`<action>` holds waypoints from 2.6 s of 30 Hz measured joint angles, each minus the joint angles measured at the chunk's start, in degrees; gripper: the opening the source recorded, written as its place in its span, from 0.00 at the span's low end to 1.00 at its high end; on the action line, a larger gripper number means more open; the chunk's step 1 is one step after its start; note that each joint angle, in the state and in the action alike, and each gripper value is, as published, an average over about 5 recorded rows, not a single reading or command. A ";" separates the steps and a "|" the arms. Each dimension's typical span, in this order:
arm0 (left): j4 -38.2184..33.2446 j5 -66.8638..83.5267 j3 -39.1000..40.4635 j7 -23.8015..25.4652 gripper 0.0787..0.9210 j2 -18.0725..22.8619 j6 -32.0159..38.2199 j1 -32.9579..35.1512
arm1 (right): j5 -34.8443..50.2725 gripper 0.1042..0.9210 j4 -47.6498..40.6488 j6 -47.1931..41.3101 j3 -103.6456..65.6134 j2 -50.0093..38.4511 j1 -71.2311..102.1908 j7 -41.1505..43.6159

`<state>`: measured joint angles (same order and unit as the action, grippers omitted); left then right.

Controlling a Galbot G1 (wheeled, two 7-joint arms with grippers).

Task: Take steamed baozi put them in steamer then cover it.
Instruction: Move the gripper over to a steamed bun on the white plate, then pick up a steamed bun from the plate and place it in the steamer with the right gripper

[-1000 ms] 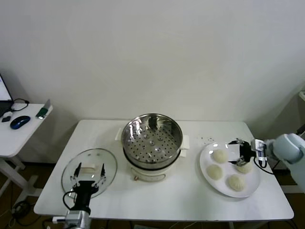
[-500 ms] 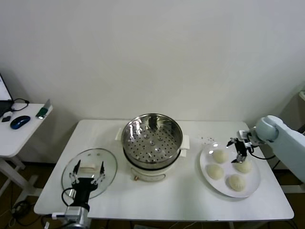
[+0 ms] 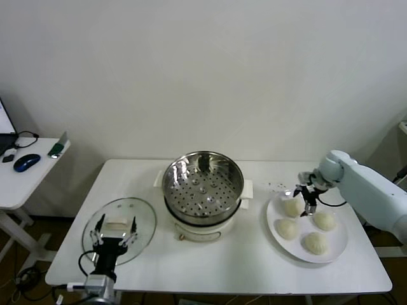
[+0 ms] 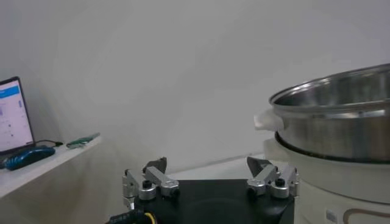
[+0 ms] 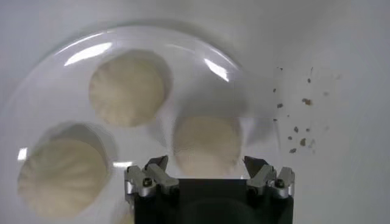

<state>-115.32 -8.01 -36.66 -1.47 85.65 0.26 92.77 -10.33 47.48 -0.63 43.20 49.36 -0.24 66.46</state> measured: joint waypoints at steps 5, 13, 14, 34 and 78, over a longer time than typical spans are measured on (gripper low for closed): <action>0.21 -0.01 -0.14 0.00 0.88 -0.03 -0.03 -0.10 | 0.19 0.88 -1.29 0.45 1.40 1.02 -0.23 0.60; 1.02 -0.12 -0.31 -0.07 0.88 -0.10 -0.14 -0.45 | 0.19 0.86 -3.33 1.30 2.16 2.54 -0.55 0.91; 1.11 -0.14 -0.30 -0.08 0.88 -0.11 -0.14 -0.47 | 0.16 0.85 -3.55 1.41 2.17 2.69 -0.62 0.95; 1.43 -0.43 -0.17 -0.29 0.88 0.01 -0.34 -0.41 | 1.18 0.65 -3.92 5.66 5.88 3.60 -5.69 2.39; 0.29 -0.13 0.68 0.08 0.88 -1.50 -0.12 2.59 | -13.90 0.67 4.85 38.01 25.03 32.61 -28.65 -2.27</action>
<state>-115.03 -8.14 -35.97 -1.39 84.14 0.14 95.36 -24.22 52.33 37.38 68.23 81.97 -28.89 64.19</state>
